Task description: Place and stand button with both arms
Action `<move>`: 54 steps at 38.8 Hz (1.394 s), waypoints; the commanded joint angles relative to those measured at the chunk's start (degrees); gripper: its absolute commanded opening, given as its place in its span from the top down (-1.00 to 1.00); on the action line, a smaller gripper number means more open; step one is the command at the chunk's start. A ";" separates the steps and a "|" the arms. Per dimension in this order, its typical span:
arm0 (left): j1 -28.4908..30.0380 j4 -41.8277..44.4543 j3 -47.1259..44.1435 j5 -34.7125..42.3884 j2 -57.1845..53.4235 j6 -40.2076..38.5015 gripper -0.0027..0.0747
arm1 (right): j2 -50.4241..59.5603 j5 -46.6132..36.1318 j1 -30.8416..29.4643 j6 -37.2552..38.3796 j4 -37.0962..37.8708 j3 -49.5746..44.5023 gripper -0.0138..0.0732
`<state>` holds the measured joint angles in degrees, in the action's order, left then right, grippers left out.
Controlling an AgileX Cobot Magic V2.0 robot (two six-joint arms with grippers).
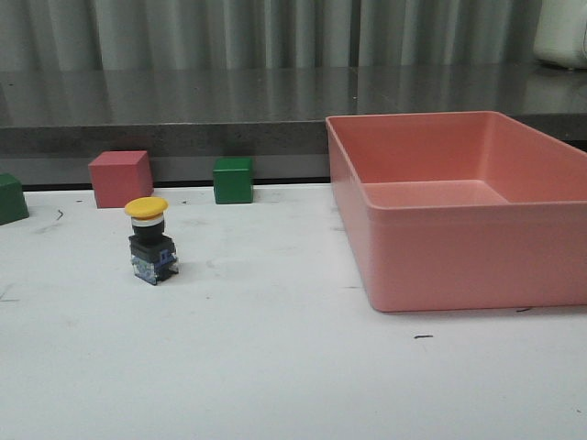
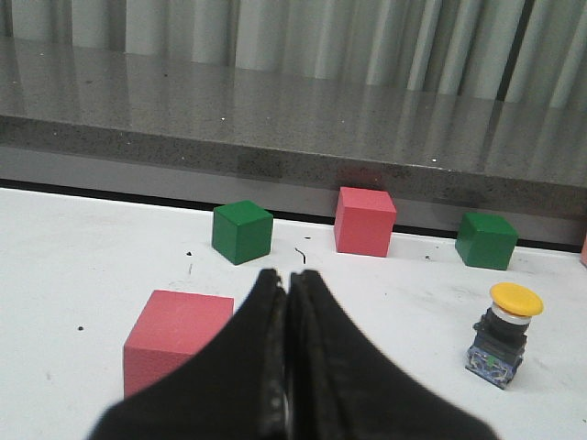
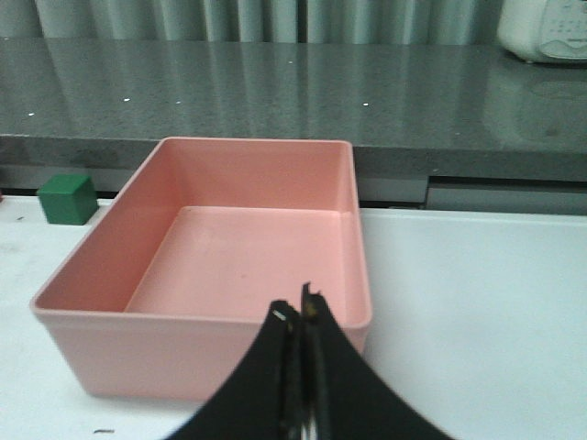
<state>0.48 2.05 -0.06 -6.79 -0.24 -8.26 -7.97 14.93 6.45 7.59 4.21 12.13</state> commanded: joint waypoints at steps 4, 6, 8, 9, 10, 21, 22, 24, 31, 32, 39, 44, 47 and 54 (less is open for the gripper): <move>0.06 -0.50 -0.59 4.96 -1.27 -0.62 0.98 | 4.08 -6.49 -1.84 -0.50 -1.94 -7.08 0.83; 0.06 -0.50 -0.59 4.96 -1.27 -0.62 0.98 | 5.34 -6.49 -3.19 -0.50 -2.05 -8.76 0.83; 0.06 -0.50 -0.59 4.96 -1.27 -0.62 0.98 | 6.73 -6.49 -4.77 -0.50 -2.11 -10.30 0.83; 0.06 -0.50 -0.59 4.96 -1.27 -0.62 0.98 | 7.45 -6.44 -5.51 -0.50 -2.20 -10.93 0.83; 0.06 -0.50 -0.59 4.96 -1.27 -0.62 0.98 | 7.97 -6.44 -6.02 -0.50 -2.32 -11.37 0.83; 0.06 -0.50 -0.59 4.96 -1.27 -0.62 0.98 | 9.57 -5.99 -10.18 -0.50 -3.07 -13.41 0.83; 0.06 -0.50 -0.59 4.96 -1.27 -0.62 0.98 | 9.57 -5.99 -10.18 -0.50 -3.07 -13.41 0.83; 0.06 -0.50 -0.59 4.96 -1.27 -0.62 0.98 | 9.57 -5.87 -10.06 -0.50 -3.07 -13.41 0.83; 0.06 -0.50 -0.59 4.96 -1.27 -0.62 0.98 | 9.57 -5.80 -10.05 -0.50 -3.07 -13.41 0.83; 0.06 -0.50 -0.59 4.96 -1.27 -0.62 0.98 | 9.57 -5.80 -10.05 -0.50 -3.07 -13.41 0.83; 0.06 -0.50 -0.59 4.96 -1.27 -0.62 0.98 | 9.57 -5.75 -10.05 -0.50 -3.07 -13.41 0.83; 0.06 -0.50 -0.59 4.96 -1.27 -0.62 0.98 | 9.57 -5.75 -10.05 -0.50 -3.07 -13.41 0.83; 0.06 -0.50 -0.59 4.96 -1.27 -0.62 0.98 | 9.57 -5.75 -10.05 -0.50 -3.07 -13.41 0.83; 0.06 -0.50 -0.59 4.96 -1.27 -0.62 0.98 | 9.57 -5.75 -10.05 -0.50 -3.07 -13.41 0.83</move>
<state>0.48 2.05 -0.06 -6.79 -0.24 -8.26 0.51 13.84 -3.35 7.59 1.23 -1.48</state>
